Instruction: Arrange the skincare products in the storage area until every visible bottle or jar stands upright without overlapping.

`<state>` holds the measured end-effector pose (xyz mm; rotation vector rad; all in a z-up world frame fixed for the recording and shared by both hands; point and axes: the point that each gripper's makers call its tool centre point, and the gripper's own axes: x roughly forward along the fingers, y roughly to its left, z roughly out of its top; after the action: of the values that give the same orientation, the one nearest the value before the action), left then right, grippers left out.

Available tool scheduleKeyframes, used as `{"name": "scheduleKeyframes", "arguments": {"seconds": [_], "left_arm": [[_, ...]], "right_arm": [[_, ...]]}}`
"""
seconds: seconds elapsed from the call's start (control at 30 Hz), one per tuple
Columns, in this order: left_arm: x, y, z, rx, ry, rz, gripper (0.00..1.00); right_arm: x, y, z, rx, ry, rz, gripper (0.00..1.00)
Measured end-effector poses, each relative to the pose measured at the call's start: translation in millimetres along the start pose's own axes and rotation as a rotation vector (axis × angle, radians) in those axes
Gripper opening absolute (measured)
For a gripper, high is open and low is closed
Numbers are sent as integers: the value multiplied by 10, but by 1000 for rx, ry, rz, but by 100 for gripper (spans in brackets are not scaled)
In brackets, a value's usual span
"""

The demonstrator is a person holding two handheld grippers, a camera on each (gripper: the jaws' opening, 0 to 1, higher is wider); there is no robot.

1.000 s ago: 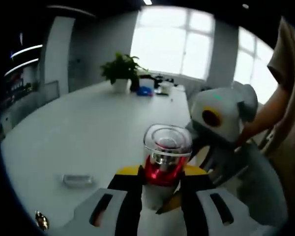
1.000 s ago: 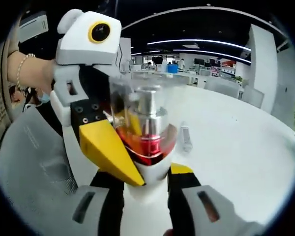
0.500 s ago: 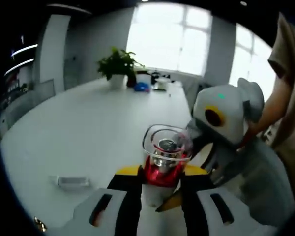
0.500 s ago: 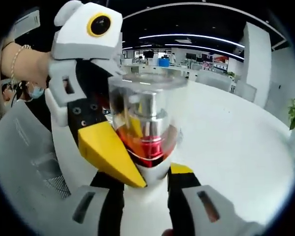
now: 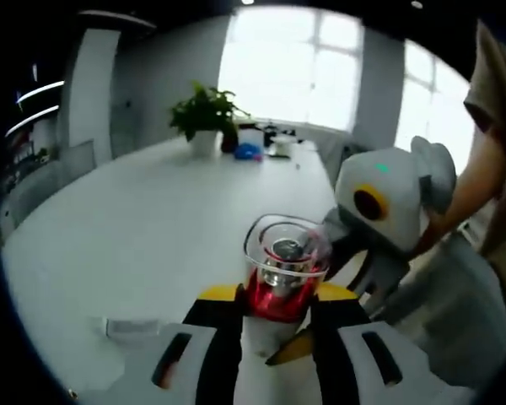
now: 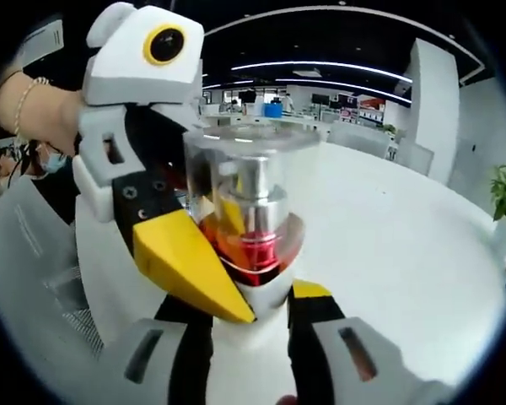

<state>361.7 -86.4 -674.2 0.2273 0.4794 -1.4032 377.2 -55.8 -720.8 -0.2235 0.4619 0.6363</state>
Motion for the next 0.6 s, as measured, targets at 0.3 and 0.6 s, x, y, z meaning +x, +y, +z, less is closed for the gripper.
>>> {"name": "scheduleKeyframes", "arguments": {"seconds": [0.3, 0.6], "left_arm": [[65, 247, 74, 18, -9, 19, 27], [121, 500, 112, 12, -7, 26, 27]], "right_arm": [[172, -209, 79, -9, -11, 9, 34], [336, -386, 165, -18, -21, 24, 34]]}}
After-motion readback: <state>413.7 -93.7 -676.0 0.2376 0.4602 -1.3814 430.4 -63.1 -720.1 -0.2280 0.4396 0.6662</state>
